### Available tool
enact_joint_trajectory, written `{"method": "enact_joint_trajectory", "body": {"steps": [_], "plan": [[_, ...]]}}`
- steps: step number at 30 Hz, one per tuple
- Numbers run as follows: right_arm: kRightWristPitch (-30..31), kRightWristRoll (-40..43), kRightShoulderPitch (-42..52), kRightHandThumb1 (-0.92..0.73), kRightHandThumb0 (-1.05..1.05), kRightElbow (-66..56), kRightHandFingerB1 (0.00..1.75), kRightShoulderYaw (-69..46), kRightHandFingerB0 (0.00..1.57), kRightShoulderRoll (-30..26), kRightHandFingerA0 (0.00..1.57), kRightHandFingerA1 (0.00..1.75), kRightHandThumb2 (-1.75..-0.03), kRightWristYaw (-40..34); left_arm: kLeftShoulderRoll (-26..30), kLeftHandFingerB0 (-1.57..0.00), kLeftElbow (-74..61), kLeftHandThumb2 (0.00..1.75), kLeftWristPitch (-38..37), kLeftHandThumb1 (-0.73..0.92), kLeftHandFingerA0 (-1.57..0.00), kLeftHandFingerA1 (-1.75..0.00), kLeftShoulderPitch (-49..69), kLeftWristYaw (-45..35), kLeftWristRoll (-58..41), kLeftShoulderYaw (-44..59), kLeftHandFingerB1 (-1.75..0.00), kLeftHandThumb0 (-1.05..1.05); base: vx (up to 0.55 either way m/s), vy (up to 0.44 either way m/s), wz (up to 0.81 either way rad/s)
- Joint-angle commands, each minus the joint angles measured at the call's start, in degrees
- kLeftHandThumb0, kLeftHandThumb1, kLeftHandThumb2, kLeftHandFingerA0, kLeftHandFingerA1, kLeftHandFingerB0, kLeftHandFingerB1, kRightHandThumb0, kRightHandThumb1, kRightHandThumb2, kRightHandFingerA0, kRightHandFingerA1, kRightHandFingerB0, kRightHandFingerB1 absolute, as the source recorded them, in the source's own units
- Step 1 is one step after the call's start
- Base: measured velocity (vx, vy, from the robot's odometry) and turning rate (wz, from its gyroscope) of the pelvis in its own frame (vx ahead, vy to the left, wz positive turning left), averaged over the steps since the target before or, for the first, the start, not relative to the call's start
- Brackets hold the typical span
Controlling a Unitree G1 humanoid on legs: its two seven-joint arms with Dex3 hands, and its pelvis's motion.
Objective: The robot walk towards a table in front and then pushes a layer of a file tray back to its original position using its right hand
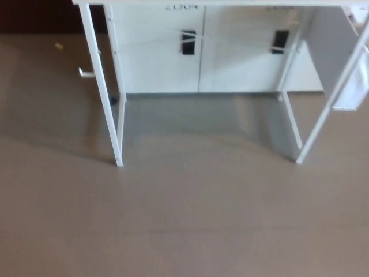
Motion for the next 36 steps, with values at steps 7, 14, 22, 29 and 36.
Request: {"method": "enact_joint_trajectory", "body": {"steps": [7,14,22,29,36], "plan": [[-1.58,0.39,1.21,-0.20,-0.43,-0.17,0.50,0.92,0.69,-1.62,0.79,0.52,-0.52,0.71,0.77,-0.24,3.72,0.60,-5.88,0.65,-0.27,-0.38,-0.18,0.29,3.27,-0.72,-0.34,-0.04,0.45,-0.100,0.00],[-1.33,0.58,1.78,-0.20,-0.38,-0.55,0.49,1.04,0.70,-1.58,0.79,0.52,-0.51,0.63,0.72,-0.25,4.61,0.59,-6.72,0.64,-0.27,-0.37,-0.11,0.42,3.96,-0.68,-0.34,-0.04,0.41,0.164,-0.24],[-1.70,-0.44,1.44,-0.21,-0.41,-0.04,0.49,1.67,0.72,-2.14,0.80,0.51,-0.53,-0.02,0.81,-0.17,4.88,0.88,-7.37,0.46,-0.18,-0.51,-0.37,0.34,4.12,-0.78,-0.49,-0.03,0.30,0.176,-0.06],[-2.60,-0.73,0.80,-0.21,-0.44,1.05,0.49,1.90,0.72,-2.20,0.81,0.51,-0.53,0.04,0.81,-0.17,4.28,0.87,-6.98,0.45,-0.19,-0.51,-0.43,0.57,4.37,-0.74,-0.49,-0.03,0.22,-0.035,0.07],[-3.54,0.30,0.55,-0.21,-0.44,1.57,0.50,1.78,0.70,-2.00,0.80,0.52,-0.54,1.23,1.23,-0.25,3.63,0.59,-6.89,0.63,-0.28,-0.37,-0.40,0.60,5.27,-1.09,-0.34,-0.06,0.28,-0.011,0.07]]}}
